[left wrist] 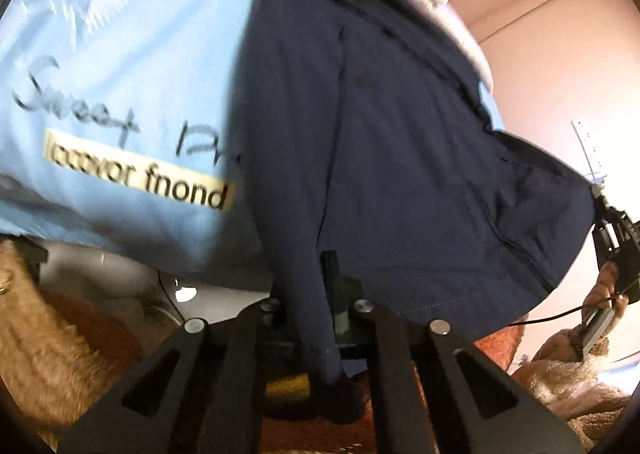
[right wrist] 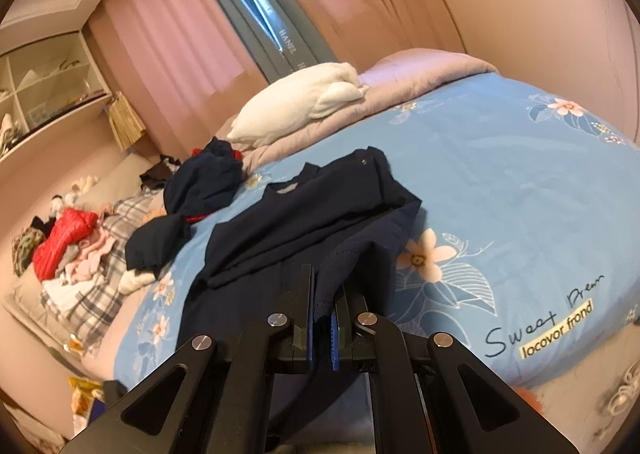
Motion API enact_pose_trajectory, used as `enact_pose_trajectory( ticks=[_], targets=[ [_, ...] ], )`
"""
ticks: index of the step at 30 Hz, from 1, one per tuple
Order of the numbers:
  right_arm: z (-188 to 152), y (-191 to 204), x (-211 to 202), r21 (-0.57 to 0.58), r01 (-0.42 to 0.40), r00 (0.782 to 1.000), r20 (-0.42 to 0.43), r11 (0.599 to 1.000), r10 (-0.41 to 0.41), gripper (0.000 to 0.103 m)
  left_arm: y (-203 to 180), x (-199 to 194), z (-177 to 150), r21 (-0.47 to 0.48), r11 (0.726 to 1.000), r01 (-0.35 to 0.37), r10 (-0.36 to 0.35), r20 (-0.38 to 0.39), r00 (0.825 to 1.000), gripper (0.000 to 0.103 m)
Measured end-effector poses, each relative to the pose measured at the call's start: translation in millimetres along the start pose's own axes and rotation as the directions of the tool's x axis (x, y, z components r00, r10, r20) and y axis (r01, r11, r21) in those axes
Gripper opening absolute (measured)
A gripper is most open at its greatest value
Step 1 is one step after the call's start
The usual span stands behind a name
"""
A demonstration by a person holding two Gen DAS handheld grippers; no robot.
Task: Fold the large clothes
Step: 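Lift the hem with both grippers and fold it toward the collar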
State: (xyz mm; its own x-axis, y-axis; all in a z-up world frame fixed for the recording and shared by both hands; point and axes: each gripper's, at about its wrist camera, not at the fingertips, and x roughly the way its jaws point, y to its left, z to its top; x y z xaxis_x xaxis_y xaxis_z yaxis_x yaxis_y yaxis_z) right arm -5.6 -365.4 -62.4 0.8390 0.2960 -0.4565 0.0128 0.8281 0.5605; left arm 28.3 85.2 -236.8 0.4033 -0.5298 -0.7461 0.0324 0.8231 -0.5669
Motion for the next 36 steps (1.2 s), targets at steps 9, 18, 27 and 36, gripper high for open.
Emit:
enact_pose_trajectory(
  ticks=[9, 18, 27, 36],
  targets=[
    [4.8, -2.0, -24.4, 0.004, 0.02, 0.998, 0.065, 1.0, -0.02, 0.007, -38.7, -70.4, 4.5, 0.048, 0.997, 0.056, -0.064, 0.186, 0.98, 0.003],
    [2.0, -1.6, -62.2, -0.017, -0.009, 0.991, 0.131, 1.0, 0.011, 0.006, -72.7, -132.0, 0.5, 0.143, 0.984, 0.109, -0.149, 0.308, 0.94, 0.003],
    [6.2, 9.9, -83.7, -0.075, -0.013, 0.984, 0.174, 0.997, 0.026, 0.006, -83.2, -168.8, 24.7, 0.156, 0.984, 0.091, -0.15, 0.428, 0.891, 0.003],
    [24.7, 11.1, -23.7, -0.066, 0.006, 0.994, 0.105, 0.998, 0.001, 0.006, -90.7, -139.9, 75.4, 0.153, 0.987, 0.044, -0.105, 0.418, 0.902, 0.004]
  ],
)
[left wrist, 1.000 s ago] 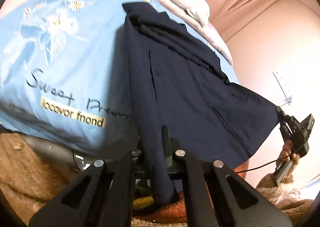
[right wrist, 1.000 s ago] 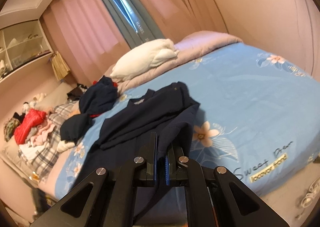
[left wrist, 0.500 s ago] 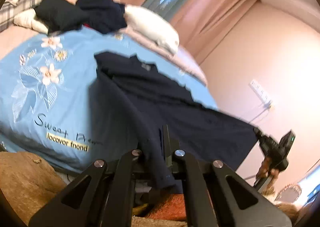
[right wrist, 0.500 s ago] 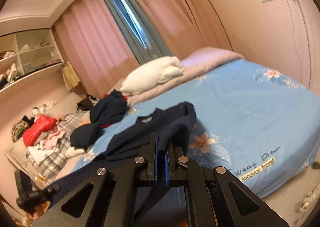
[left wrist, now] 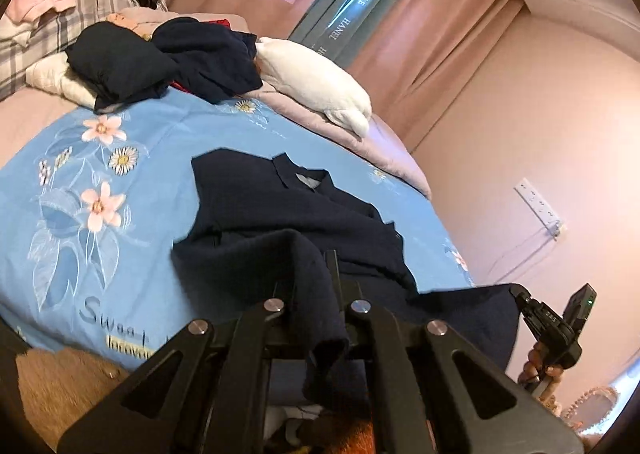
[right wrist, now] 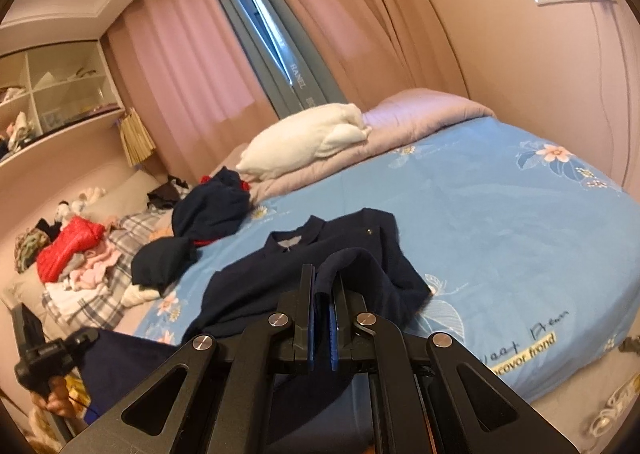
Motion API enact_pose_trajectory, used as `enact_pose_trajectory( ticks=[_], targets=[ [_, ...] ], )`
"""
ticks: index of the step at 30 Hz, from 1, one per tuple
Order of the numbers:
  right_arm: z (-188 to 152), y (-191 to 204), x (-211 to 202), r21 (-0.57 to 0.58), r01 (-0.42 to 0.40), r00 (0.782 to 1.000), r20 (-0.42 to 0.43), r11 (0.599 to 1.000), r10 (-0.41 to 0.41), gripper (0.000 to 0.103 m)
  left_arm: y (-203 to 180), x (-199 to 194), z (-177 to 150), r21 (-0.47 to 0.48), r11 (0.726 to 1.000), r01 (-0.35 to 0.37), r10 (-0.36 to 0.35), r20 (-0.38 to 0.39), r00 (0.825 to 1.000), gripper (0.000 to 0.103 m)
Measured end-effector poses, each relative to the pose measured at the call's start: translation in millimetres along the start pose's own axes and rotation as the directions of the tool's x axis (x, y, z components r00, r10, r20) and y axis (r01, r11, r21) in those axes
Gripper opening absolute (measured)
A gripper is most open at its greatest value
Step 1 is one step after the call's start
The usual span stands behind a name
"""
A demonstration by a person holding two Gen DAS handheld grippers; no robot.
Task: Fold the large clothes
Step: 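Lift the hem with both grippers and fold it toward the collar, then lay the folded hem on the jacket and open both grippers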
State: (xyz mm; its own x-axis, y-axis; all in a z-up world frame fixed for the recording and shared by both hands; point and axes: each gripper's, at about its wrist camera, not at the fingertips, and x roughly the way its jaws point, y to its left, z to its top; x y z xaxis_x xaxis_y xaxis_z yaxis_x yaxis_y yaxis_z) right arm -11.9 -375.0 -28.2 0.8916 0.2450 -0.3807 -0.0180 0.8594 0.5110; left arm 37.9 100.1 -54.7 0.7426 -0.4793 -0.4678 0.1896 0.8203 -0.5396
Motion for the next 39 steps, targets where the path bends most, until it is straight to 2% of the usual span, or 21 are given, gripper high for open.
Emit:
enact_pose_trajectory(
  ticks=[4, 9, 16, 22, 31, 33, 35, 36, 38, 39],
  targets=[
    [12.4, -7.2, 25.5, 0.013, 0.024, 1.0, -0.019, 1.0, -0.024, 0.006, 4.3, 34.7, 24.7, 0.001, 0.999, -0.05, 0.05, -0.005, 0.999, 0.004],
    [24.0, -20.9, 57.2, 0.044, 0.068, 0.995, -0.076, 0.997, -0.064, 0.006, 16.1, 84.4, 52.3, -0.025, 0.995, -0.098, 0.097, -0.057, 0.994, 0.004],
    [33.5, -32.3, 113.3, 0.033, 0.173, 0.969, -0.182, 0.984, -0.164, 0.006, 36.7, 151.2, 76.0, -0.031, 0.987, -0.159, 0.152, -0.151, 0.977, 0.005],
    [33.4, -42.2, 161.5, 0.019, 0.218, 0.94, -0.272, 0.976, -0.205, 0.006, 62.3, 206.7, 77.3, -0.03, 0.972, -0.235, 0.221, -0.246, 0.944, 0.006],
    [19.6, -59.1, 226.1, -0.017, 0.306, 0.869, -0.404, 0.952, -0.287, 0.006, 98.9, 268.7, 69.2, -0.045, 0.956, -0.29, 0.253, -0.373, 0.892, 0.012],
    [15.1, -61.6, 232.5, -0.045, 0.333, 0.851, -0.416, 0.942, -0.32, 0.006, 100.4, 273.1, 67.0, -0.031, 0.955, -0.294, 0.26, -0.385, 0.885, 0.017],
    [15.6, -60.0, 232.0, -0.061, 0.344, 0.842, -0.421, 0.937, -0.337, 0.006, 96.4, 266.8, 67.4, -0.027, 0.963, -0.267, 0.238, -0.367, 0.899, 0.022],
    [16.6, -59.3, 229.6, -0.065, 0.344, 0.844, -0.416, 0.937, -0.339, 0.007, 95.1, 263.3, 68.3, -0.028, 0.967, -0.255, 0.228, -0.357, 0.906, 0.028],
    [21.6, -56.7, 218.7, -0.077, 0.344, 0.853, -0.391, 0.936, -0.346, 0.013, 95.5, 255.7, 71.0, -0.034, 0.97, -0.241, 0.215, -0.346, 0.913, 0.033],
    [23.7, -56.4, 216.2, -0.079, 0.349, 0.855, -0.382, 0.934, -0.352, 0.027, 96.1, 252.2, 72.3, -0.04, 0.97, -0.238, 0.211, -0.341, 0.916, 0.035]
  ],
)
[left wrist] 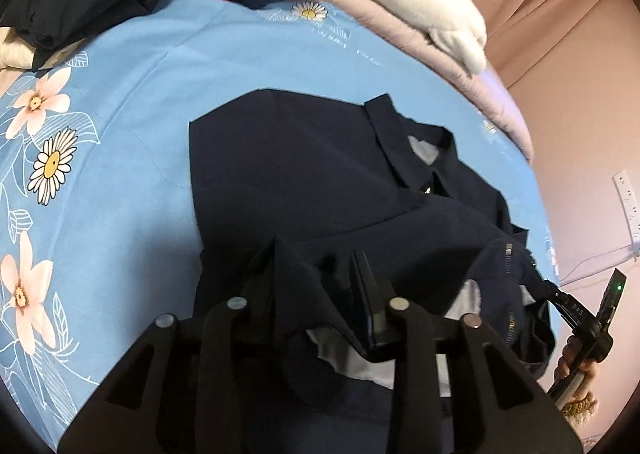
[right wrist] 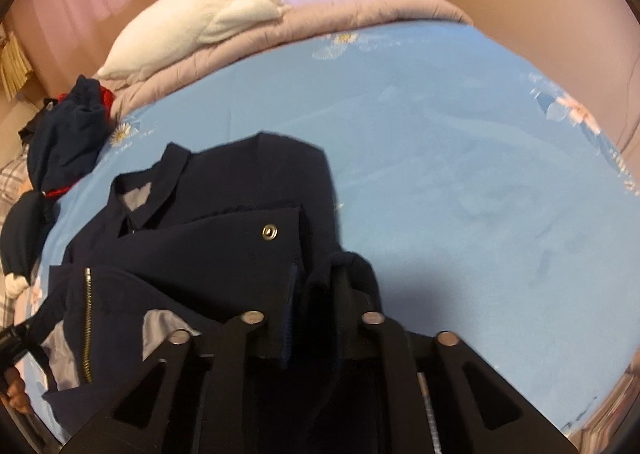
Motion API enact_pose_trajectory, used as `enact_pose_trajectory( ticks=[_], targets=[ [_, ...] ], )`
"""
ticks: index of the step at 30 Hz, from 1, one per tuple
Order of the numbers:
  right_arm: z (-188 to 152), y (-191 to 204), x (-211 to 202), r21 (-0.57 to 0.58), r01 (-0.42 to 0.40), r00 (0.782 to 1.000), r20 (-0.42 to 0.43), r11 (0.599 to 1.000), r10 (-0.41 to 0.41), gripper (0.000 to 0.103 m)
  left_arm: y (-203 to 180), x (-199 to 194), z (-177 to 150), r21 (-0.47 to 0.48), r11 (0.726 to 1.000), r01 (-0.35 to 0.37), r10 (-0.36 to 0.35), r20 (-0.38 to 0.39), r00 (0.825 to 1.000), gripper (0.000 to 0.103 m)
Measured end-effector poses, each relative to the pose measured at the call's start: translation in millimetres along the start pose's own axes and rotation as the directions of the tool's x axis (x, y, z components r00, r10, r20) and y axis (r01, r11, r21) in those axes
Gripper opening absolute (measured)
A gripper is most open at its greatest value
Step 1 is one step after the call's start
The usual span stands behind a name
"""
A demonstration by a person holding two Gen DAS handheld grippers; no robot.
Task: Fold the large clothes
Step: 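Lay the folded hem on the jacket and open both grippers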
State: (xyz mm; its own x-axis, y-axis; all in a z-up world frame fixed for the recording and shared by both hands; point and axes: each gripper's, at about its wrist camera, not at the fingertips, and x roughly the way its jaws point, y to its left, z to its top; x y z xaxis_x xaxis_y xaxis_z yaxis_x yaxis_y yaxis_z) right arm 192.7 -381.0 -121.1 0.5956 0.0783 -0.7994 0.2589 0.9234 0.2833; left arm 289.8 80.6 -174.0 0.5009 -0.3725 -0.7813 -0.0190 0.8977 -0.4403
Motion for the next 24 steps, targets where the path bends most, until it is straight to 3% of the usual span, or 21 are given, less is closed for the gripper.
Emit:
enact_pose_trajectory(
  ticks=[1, 2, 3, 5, 9, 14, 18, 24],
  targets=[
    [0.1, -3.9, -10.7, 0.004, 0.026, 0.999, 0.031, 1.0, -0.026, 0.042, 1.8, -4.3, 0.0, -0.005, 1.0, -0.006, 0.006, 0.005, 1.0, 0.038],
    [-0.1, -7.0, -18.5, 0.01, 0.049, 0.997, 0.058, 0.999, -0.049, 0.047, 3.6, -9.1, -0.3, -0.009, 1.0, -0.02, 0.021, 0.017, 1.0, 0.044],
    [-0.8, -11.2, -29.2, 0.011, 0.065, 0.994, 0.091, 0.998, -0.066, 0.047, 3.5, -13.9, 0.2, -0.01, 0.999, -0.047, 0.047, 0.041, 0.998, 0.055],
    [-2.2, -18.1, -43.8, 0.014, 0.082, 0.989, 0.119, 0.997, -0.083, 0.047, 5.2, -30.1, -1.4, 0.0, 0.995, -0.1, 0.099, 0.104, 0.99, 0.065],
    [-7.2, -28.8, -58.3, 0.018, 0.083, 0.989, 0.12, 0.996, -0.084, 0.048, 11.0, -50.9, -6.2, -0.02, 0.996, -0.085, 0.087, 0.137, 0.987, 0.065],
    [-29.7, -22.4, -61.4, -0.026, 0.053, 0.996, 0.073, 0.998, -0.051, 0.048, 9.8, -64.1, -30.2, 0.001, 0.998, -0.06, 0.06, 0.108, 0.992, 0.062],
    [-48.9, -7.6, -57.9, -0.061, -0.033, 0.999, 0.005, 0.998, 0.034, 0.048, 6.5, -63.6, -54.4, 0.024, 0.999, -0.027, 0.027, 0.037, 0.999, 0.039],
    [-77.2, 18.4, -55.6, -0.132, -0.114, 0.992, -0.069, 0.985, 0.106, 0.048, -8.0, -50.3, -89.3, 0.077, 0.995, 0.057, -0.051, -0.07, 0.996, 0.03]
  ],
)
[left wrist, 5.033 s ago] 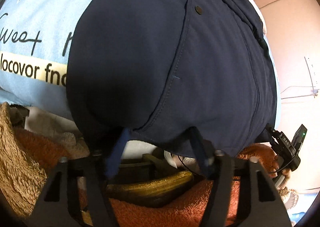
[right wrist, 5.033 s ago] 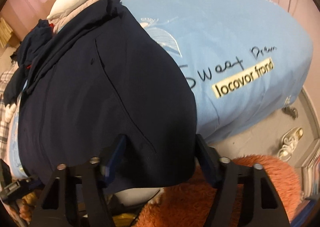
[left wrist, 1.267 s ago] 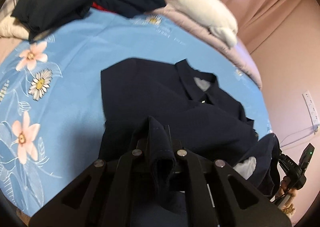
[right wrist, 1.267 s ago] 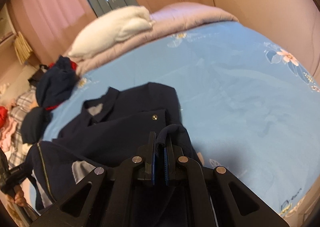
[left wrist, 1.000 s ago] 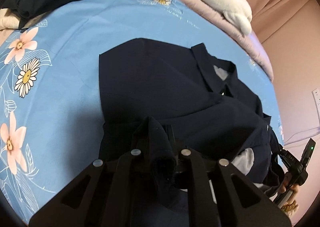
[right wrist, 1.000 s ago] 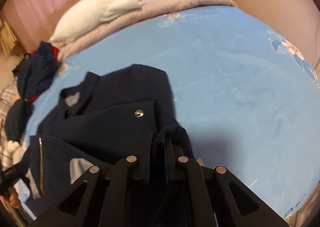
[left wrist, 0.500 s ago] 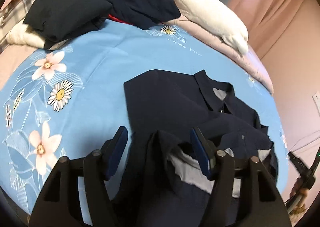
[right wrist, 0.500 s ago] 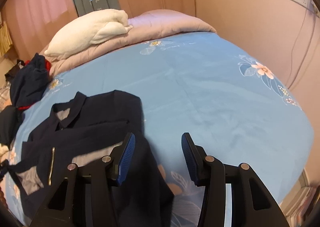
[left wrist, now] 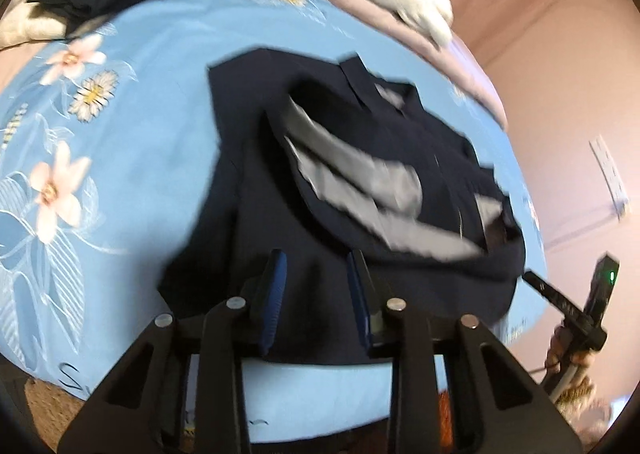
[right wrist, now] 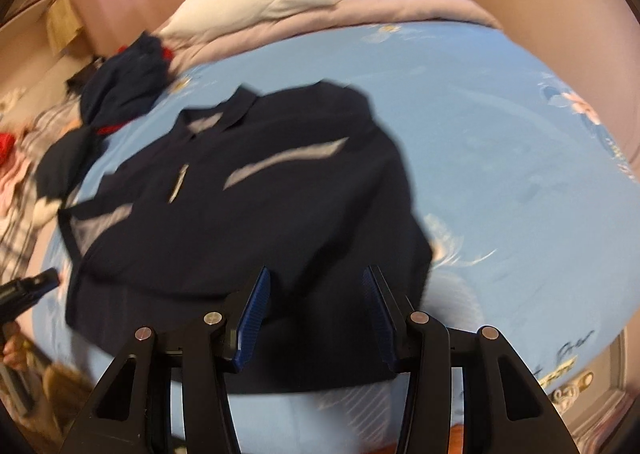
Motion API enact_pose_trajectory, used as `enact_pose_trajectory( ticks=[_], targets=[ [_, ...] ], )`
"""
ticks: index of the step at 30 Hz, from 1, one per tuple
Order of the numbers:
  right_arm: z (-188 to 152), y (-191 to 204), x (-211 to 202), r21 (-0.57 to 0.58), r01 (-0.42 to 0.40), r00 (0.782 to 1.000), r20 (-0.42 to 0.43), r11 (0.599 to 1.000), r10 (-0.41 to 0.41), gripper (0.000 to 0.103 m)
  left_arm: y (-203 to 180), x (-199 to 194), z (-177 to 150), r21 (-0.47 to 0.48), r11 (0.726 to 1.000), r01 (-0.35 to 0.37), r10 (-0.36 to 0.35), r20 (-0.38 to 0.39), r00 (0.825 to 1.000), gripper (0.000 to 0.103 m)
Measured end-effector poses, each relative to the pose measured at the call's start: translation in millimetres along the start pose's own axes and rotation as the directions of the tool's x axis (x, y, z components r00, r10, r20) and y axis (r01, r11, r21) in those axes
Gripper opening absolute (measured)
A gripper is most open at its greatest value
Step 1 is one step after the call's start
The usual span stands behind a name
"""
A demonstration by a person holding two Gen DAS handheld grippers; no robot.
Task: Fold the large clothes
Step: 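Lay the folded hem on the jacket and open both grippers, then grasp the folded jacket edge with both grippers and lift it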
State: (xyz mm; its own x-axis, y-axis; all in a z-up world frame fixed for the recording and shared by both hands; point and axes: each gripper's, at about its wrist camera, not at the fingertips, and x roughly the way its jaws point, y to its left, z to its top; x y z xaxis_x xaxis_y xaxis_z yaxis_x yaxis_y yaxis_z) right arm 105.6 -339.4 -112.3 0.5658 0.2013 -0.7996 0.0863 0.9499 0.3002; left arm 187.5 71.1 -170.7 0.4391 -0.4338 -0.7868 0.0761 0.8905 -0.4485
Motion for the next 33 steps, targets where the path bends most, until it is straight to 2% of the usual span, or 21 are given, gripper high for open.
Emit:
enact_pose_trajectory(
  ticks=[5, 8, 14, 18, 23, 24, 27, 31, 33],
  targets=[
    [-7.3, 11.4, 20.5, -0.02, -0.031, 0.998, -0.061, 0.999, 0.03, 0.048, -21.1, 35.0, -8.6, 0.08, 0.997, 0.019, -0.013, -0.083, 0.996, 0.03],
    [-6.4, 13.7, 32.7, -0.016, -0.017, 0.996, -0.084, 1.0, 0.015, 0.048, -29.1, 54.2, -4.4, 0.101, 0.995, -0.005, 0.014, -0.085, 0.996, 0.029],
    [12.3, 16.0, 51.2, -0.019, -0.019, 0.998, -0.054, 1.0, 0.018, 0.048, -37.9, 81.6, 32.6, 0.091, 0.994, -0.057, 0.059, -0.023, 0.998, 0.028],
    [28.0, 14.8, 65.0, -0.005, -0.027, 0.999, -0.038, 1.0, 0.027, 0.048, -35.8, 84.9, 57.0, 0.075, 0.995, -0.06, 0.058, 0.024, 0.998, 0.028],
    [46.8, 0.9, 73.2, 0.044, 0.013, 1.0, 0.008, 0.999, -0.013, 0.048, -28.2, 93.2, 88.7, 0.044, 0.996, -0.08, 0.077, 0.066, 0.995, 0.028],
    [49.9, -2.6, 75.3, 0.053, 0.025, 1.0, 0.014, 0.998, -0.026, 0.048, -25.6, 95.4, 95.8, 0.041, 0.993, -0.107, 0.104, 0.08, 0.991, 0.028],
    [56.7, -15.2, 84.0, 0.076, 0.083, 0.996, 0.018, 0.994, -0.085, 0.047, -17.3, 98.3, 107.3, 0.025, 0.991, -0.131, 0.128, 0.096, 0.987, 0.028],
    [59.3, -30.1, 88.8, 0.116, 0.067, 0.997, 0.014, 0.991, -0.069, 0.047, -3.1, 92.3, 113.1, 0.001, 0.989, -0.146, 0.145, 0.095, 0.985, 0.03],
    [59.0, -36.5, 82.3, 0.131, 0.073, 0.997, 0.022, 0.989, -0.076, 0.047, 3.1, 81.7, 112.5, -0.023, 0.993, -0.116, 0.118, 0.099, 0.988, 0.032]
  ],
)
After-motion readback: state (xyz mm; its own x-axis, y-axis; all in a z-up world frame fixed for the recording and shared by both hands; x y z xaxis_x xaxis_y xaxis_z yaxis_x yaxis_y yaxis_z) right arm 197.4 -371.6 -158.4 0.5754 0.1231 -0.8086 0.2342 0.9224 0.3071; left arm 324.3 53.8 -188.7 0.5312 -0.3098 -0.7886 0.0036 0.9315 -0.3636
